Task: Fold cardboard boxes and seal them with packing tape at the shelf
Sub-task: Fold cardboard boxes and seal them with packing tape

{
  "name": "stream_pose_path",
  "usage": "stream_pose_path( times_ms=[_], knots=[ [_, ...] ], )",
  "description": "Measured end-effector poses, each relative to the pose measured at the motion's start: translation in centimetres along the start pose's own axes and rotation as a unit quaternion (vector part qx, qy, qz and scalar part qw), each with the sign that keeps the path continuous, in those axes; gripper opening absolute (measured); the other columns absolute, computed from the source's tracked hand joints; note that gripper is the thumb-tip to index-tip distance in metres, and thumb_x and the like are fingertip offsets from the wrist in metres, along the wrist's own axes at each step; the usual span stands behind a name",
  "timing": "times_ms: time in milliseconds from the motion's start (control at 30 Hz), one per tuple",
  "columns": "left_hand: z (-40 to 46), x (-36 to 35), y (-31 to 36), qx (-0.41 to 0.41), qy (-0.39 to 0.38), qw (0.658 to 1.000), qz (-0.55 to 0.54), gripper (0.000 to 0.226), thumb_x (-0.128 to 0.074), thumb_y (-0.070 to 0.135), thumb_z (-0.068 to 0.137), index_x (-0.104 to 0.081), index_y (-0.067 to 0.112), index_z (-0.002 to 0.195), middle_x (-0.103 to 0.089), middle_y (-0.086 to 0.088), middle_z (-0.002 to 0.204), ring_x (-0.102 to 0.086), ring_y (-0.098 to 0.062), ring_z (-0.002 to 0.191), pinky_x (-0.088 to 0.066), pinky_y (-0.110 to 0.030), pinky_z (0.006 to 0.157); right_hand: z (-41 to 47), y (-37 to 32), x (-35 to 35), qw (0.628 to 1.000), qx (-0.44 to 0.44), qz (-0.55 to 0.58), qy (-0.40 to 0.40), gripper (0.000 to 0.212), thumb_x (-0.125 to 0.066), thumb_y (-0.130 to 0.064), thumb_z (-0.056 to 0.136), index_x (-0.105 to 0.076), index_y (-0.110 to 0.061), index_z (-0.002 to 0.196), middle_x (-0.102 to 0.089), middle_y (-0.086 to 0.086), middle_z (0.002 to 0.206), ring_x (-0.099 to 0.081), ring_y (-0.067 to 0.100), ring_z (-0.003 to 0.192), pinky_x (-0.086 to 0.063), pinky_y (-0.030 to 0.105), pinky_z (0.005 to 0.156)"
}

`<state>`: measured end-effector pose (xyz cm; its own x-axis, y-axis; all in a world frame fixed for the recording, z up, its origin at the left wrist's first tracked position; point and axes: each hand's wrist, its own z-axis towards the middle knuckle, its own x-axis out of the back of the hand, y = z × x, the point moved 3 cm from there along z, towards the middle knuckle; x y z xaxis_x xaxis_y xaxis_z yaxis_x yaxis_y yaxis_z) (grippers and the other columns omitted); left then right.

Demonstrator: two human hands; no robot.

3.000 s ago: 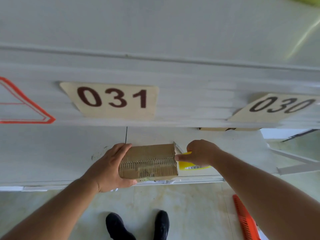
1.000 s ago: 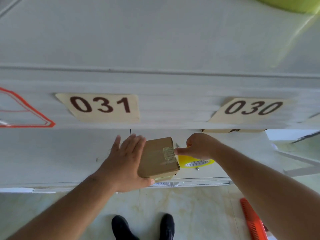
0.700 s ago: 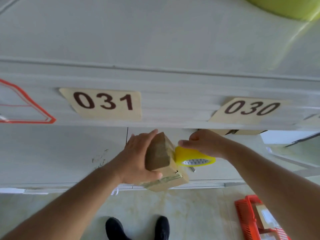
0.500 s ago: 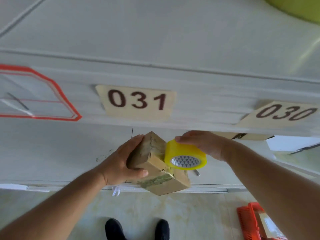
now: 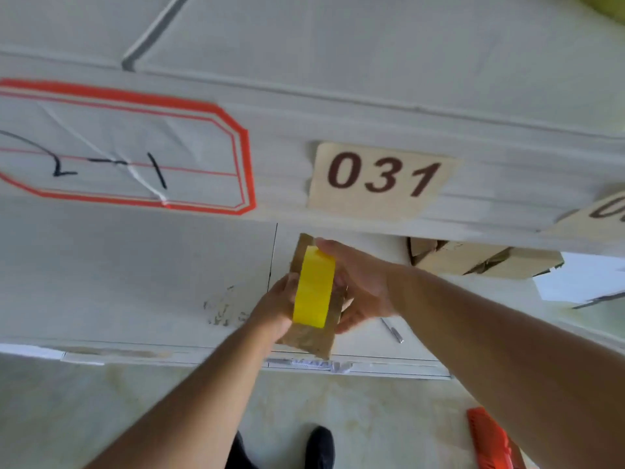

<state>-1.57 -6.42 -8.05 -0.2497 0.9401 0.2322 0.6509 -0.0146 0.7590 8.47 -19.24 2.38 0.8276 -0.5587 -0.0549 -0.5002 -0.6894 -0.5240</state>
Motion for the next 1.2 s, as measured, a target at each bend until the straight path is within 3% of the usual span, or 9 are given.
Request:
stream_pose_path(
  times_ms=[167,367,467,533,600,700,900,1067,1200],
  knots=[
    [-0.3,0.5,5.1,0.037,-0.142,0.965,0.216,0.041,-0.073,0.055,0.081,-0.076,0.023,0.106,-0.076,-0.002,0.107,-0.071,-0.019,0.096,-0.056,-0.033,0.086,-0.1,5.0,-2.0,0.947,0.001,0.312,0.08,0.08,-0.056,-0.08,0.086,-0.075,-0.011,0.121,-0.075,0.017,0.103,-0.075,0.036,0.093,-0.058,0.062,0.087],
    [-2.5,0.1,10.4,0.006,0.005,0.996,0.09,0.049,-0.049,0.06,0.101,-0.072,0.019,0.113,-0.072,-0.006,0.113,-0.065,-0.018,0.092,-0.048,-0.031,0.081,0.1,6.2,-2.6,0.921,-0.025,0.382,0.074,0.09,-0.057,-0.092,0.073,-0.071,-0.018,0.122,-0.074,0.013,0.114,-0.072,0.039,0.099,-0.05,0.065,0.098],
    [-5.0,-1.8,11.9,-0.058,-0.014,0.954,0.293,0.054,-0.053,0.074,0.091,-0.069,0.024,0.103,-0.072,0.003,0.103,-0.067,-0.018,0.095,-0.051,-0.034,0.082,-0.2,6.7,-2.4,0.936,-0.037,0.345,0.048,0.099,-0.044,-0.101,0.069,-0.07,-0.023,0.123,-0.074,0.009,0.114,-0.067,0.037,0.109,-0.049,0.06,0.099],
    [-4.9,-1.7,11.8,-0.06,0.002,0.959,0.277,0.056,-0.058,0.076,0.086,-0.071,0.022,0.097,-0.075,0.002,0.096,-0.071,-0.02,0.091,-0.056,-0.04,0.089,-0.6,8.5,-0.3,0.951,-0.023,0.299,0.081,0.087,-0.039,-0.094,0.081,-0.072,-0.02,0.113,-0.073,0.005,0.106,-0.063,0.029,0.102,-0.051,0.047,0.084],
    [-5.1,-1.3,12.0,-0.044,0.003,0.97,0.241,0.055,-0.061,0.075,0.081,-0.074,0.023,0.094,-0.078,0.002,0.086,-0.074,-0.021,0.085,-0.059,-0.046,0.089,0.2,11.9,3.7,0.952,0.006,0.19,0.24,0.065,-0.048,-0.071,0.094,-0.074,-0.011,0.102,-0.076,0.01,0.102,-0.066,0.027,0.092,-0.053,0.041,0.081],
    [-5.5,-1.2,12.3,-0.022,-0.02,0.973,0.227,0.051,-0.067,0.071,0.075,-0.074,0.025,0.097,-0.079,0.003,0.085,-0.076,-0.021,0.082,-0.06,-0.049,0.09,2.2,15.6,9.3,0.914,0.008,-0.062,0.401,0.042,-0.055,-0.043,0.099,-0.062,-0.014,0.128,-0.068,0.011,0.124,-0.064,0.032,0.115,-0.052,0.039,0.1],
    [-4.9,-1.5,13.0,-0.006,-0.023,0.971,0.238,0.059,-0.065,0.068,0.057,-0.074,0.026,0.098,-0.078,-0.002,0.09,-0.076,-0.025,0.088,-0.061,-0.05,0.089,7.0,17.2,11.7,0.845,0.02,-0.381,0.375,0.032,-0.054,-0.033,0.101,-0.057,-0.018,0.129,-0.06,0.007,0.129,-0.054,0.029,0.121,-0.049,0.039,0.096],
    [-4.1,-1.9,13.4,0.019,-0.072,0.977,0.2,0.016,-0.065,0.031,0.098,-0.071,0.02,0.108,-0.076,-0.02,0.1,-0.075,-0.035,0.094,-0.06,-0.055,0.086,8.3,17.3,12.1,0.892,0.023,-0.265,0.366,0.021,-0.049,-0.015,0.092,-0.059,-0.011,0.11,-0.063,0.01,0.111,-0.061,0.031,0.104,-0.051,0.034,0.082],
    [-3.5,-1.8,14.0,0.074,-0.127,0.974,0.172,0.034,-0.072,0.029,0.089,-0.067,0.019,0.122,-0.07,-0.029,0.114,-0.071,-0.037,0.097,-0.058,-0.058,0.089,5.0,17.0,11.5,0.938,0.072,-0.039,0.337,0.008,-0.05,-0.012,0.09,-0.049,-0.007,0.098,-0.071,0.013,0.095,-0.066,0.026,0.08,-0.055,0.032,0.063]
  ],
)
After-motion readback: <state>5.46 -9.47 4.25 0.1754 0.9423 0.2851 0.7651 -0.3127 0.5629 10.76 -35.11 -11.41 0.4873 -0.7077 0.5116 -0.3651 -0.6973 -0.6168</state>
